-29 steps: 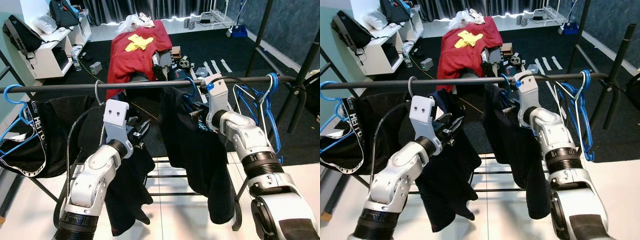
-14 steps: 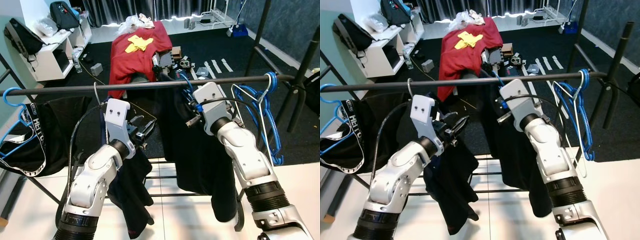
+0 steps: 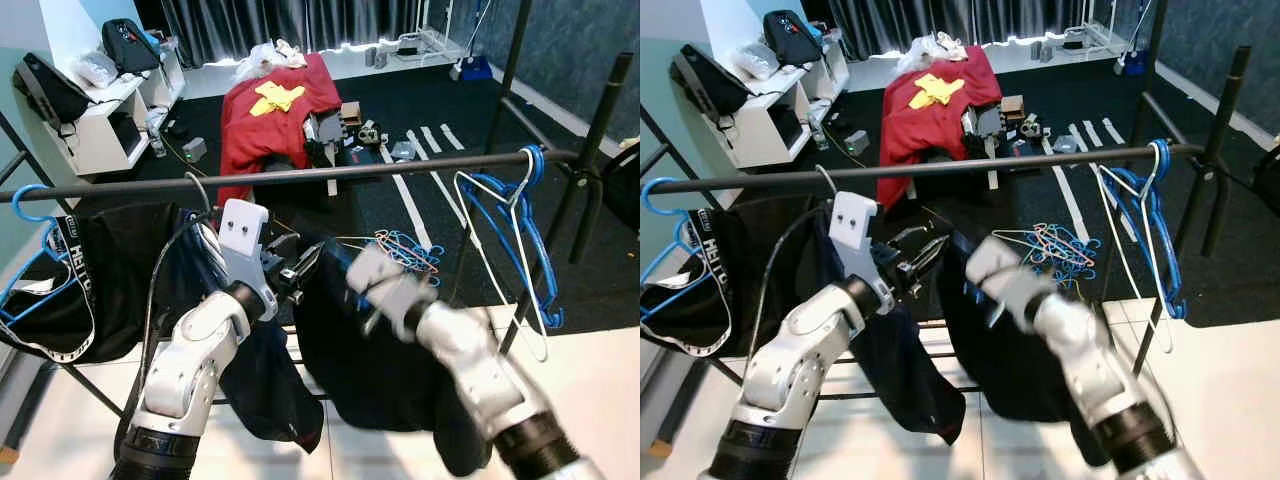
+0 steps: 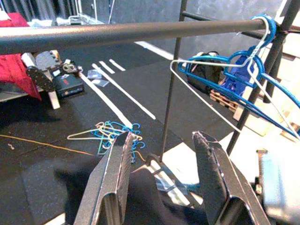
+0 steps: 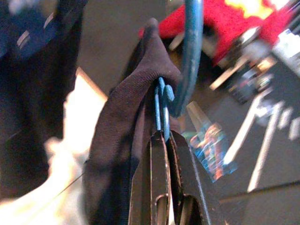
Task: Hang hanger
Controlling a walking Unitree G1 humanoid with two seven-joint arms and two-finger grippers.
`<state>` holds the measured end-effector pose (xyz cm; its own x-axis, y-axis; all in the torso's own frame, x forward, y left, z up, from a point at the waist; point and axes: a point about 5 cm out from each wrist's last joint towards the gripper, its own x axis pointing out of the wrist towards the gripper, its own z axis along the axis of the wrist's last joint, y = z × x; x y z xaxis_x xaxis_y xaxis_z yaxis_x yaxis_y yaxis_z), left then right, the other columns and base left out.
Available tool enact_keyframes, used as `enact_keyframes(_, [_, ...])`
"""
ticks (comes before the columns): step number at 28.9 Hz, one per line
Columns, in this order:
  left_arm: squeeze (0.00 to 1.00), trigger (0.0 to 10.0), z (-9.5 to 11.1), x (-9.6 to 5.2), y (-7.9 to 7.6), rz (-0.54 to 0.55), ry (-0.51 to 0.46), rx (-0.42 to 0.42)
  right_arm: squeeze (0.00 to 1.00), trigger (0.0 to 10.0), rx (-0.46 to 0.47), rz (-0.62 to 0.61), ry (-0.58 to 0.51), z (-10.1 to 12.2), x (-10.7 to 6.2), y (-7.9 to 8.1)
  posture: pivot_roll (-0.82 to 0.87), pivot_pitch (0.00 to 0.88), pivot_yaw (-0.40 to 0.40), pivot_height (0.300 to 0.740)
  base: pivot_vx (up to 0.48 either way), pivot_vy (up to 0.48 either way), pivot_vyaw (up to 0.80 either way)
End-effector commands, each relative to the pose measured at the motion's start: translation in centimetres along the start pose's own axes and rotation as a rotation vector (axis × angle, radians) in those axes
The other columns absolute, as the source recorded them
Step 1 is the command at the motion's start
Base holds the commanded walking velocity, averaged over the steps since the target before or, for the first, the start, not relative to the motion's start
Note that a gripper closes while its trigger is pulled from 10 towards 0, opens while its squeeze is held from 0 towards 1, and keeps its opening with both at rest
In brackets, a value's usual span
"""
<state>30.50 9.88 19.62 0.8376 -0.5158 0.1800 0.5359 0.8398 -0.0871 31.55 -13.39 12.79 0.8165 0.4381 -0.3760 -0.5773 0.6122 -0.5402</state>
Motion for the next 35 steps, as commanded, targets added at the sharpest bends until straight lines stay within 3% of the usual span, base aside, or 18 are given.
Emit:
enact_keyframes(1, [0.00,10.0,-0.8,-0.7,0.9,0.043,0.027,0.011,0.00,0.0,0.063,0.014,-0.003,0.0,-0.5,0.4,-0.02,0.020,0.119,0.740,0.000,0.000,0.00])
enact_keyframes(3, [0.00,10.0,-1.4,-1.0,1.2,0.073,0.041,0.001,0.00,0.0,0.256,-0.049,-0.013,-1.2,-0.8,0.7,-0.02,0.021,0.120,0.740,0.000,0.000,0.00])
enact_keyframes(8, [0.00,10.0,-2.0,-1.5,1.3,0.091,0.055,-0.017,0.00,0.2,0.374,-0.199,-0.048,-2.3,-1.1,0.0,-0.01,0.025,0.116,0.740,0.000,0.000,0.00])
enact_keyframes(9, [0.00,10.0,-2.2,-1.7,1.5,0.099,0.057,-0.024,0.00,9.2,0.395,-0.267,-0.059,-2.7,-1.4,-0.3,-0.01,0.023,0.120,0.740,0.000,0.000,0.00])
enact_keyframes(10, [0.00,10.0,-2.2,-1.7,1.5,0.099,0.057,-0.024,0.00,9.2,0.395,-0.267,-0.059,-2.7,-1.4,-0.3,-0.01,0.023,0.120,0.740,0.000,0.000,0.00])
enact_keyframes(11, [0.00,10.0,-2.4,-1.8,1.6,0.100,0.056,-0.026,0.00,10.0,0.429,-0.352,-0.066,-3.1,-1.9,-0.8,-0.01,0.023,0.122,0.740,0.000,0.000,0.00])
enact_keyframes(15, [0.00,10.0,-1.1,-1.3,1.3,0.088,0.003,-0.033,0.00,10.0,0.566,-0.507,-0.019,-4.7,-3.3,-1.3,0.03,0.029,0.106,0.740,0.000,0.000,0.00])
enact_keyframes(21, [0.00,10.0,0.0,-0.9,1.6,0.113,-0.035,-0.024,0.00,10.0,0.701,-0.542,-0.014,-4.7,-3.0,-0.8,0.05,0.021,0.095,0.740,0.000,0.000,0.00])
enact_keyframes(35, [0.00,10.0,-0.5,-0.9,1.9,0.138,-0.013,0.010,0.00,10.0,0.693,-0.526,-0.044,-3.9,-2.3,-0.5,0.05,0.020,0.068,0.740,0.000,0.000,0.00])
